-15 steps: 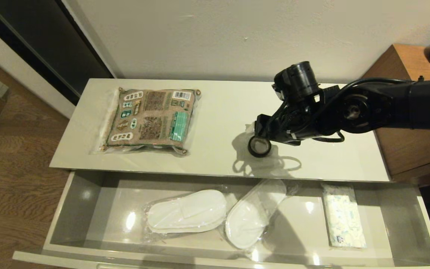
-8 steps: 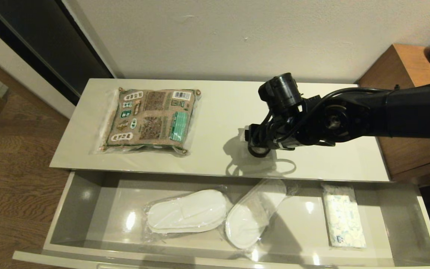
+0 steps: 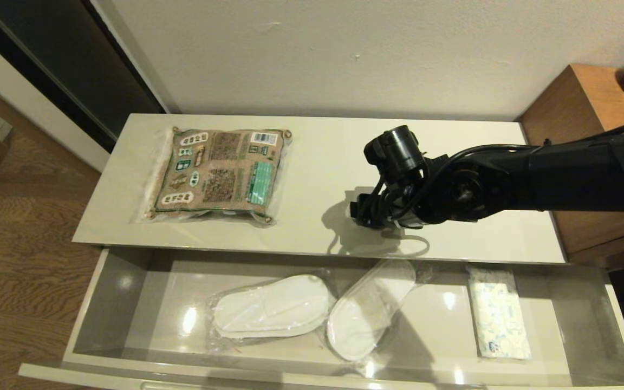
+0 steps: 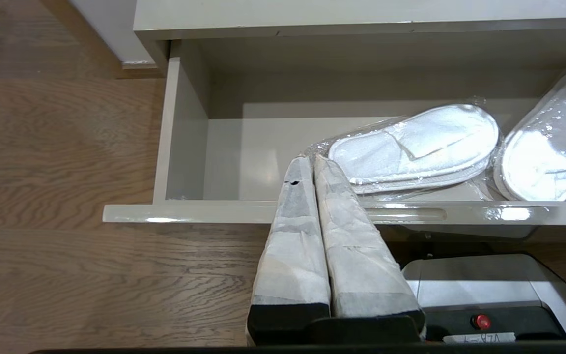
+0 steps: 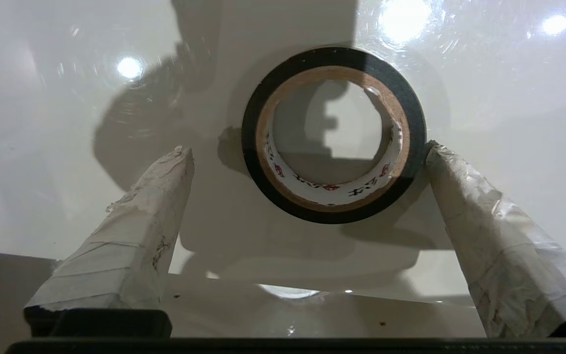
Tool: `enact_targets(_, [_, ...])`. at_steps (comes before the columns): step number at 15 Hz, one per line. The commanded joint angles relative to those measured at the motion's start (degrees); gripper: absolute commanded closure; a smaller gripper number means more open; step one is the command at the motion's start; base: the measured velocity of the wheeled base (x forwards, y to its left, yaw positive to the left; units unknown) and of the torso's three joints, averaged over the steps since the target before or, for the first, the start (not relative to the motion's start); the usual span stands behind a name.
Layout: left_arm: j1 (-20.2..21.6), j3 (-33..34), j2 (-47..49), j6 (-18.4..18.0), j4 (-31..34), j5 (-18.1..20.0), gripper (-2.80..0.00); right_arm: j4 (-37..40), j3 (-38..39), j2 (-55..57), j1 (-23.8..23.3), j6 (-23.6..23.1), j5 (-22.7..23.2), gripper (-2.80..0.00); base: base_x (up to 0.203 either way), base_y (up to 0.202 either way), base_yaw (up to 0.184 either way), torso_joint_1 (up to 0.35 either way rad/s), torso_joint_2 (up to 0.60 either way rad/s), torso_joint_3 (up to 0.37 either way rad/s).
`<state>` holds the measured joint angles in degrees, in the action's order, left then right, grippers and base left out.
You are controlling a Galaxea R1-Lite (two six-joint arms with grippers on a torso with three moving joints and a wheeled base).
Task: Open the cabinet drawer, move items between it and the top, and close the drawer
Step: Pick up the adhesive tape on the table, then put the adhesive tape in the drawer
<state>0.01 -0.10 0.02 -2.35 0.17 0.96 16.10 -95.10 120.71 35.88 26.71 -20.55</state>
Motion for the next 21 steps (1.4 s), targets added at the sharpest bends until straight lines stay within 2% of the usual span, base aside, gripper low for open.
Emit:
enact_targets(1, [0.08,0.01,0.06,-0.02,0.01,0.0,0.0,-1.19,0.28,1.47,-0.11,0.18,-0.63,-2.8,0.0,0.0,0.0,0.0,0.0,0.0])
enact_targets(3, [0.08,0.01,0.06,-0.02,0.01,0.0,0.0,-2.21,0.23,1.46,-0.11,0.18,-1.25,-2.8,0.0,0.0,0.0,0.0,0.0,0.0])
enact_targets(4, [0.05,0.01,0.06,-0.02,0.01,0.0,0.0,-2.3,0.18,1.46,-0.11,0.18,-1.78,0.0,0.0,0.0,0.0,0.0,0.0,0.0])
enact_targets(10, [0.0,0.01,0.06,-0.02,0.01,0.0,0.0,-2.22,0.51,1.38,-0.19,0.27,-1.9,0.0,0.0,0.0,0.0,0.0,0.0,0.0])
enact_targets(14, [0.01,0.01,0.06,-0.02,0.01,0.0,0.0,-0.19,1.11,-4.1,-0.69,0.36,-0.98,0.0,0.0,0.0,0.0,0.0,0.0,0.0])
enact_targets(17, [0.05,0.01,0.06,-0.02,0.01,0.0,0.0,0.94,9.44,-10.11,-1.17,0.36,-0.22,0.0,0.0,0.0,0.0,0.0,0.0,0.0])
enact_targets(21, [0.08,0.01,0.06,-0.02,0.01,0.0,0.0,0.33,27.27,-22.21,-1.77,-0.25,2.28,0.0,0.0,0.0,0.0,0.0,0.0,0.0])
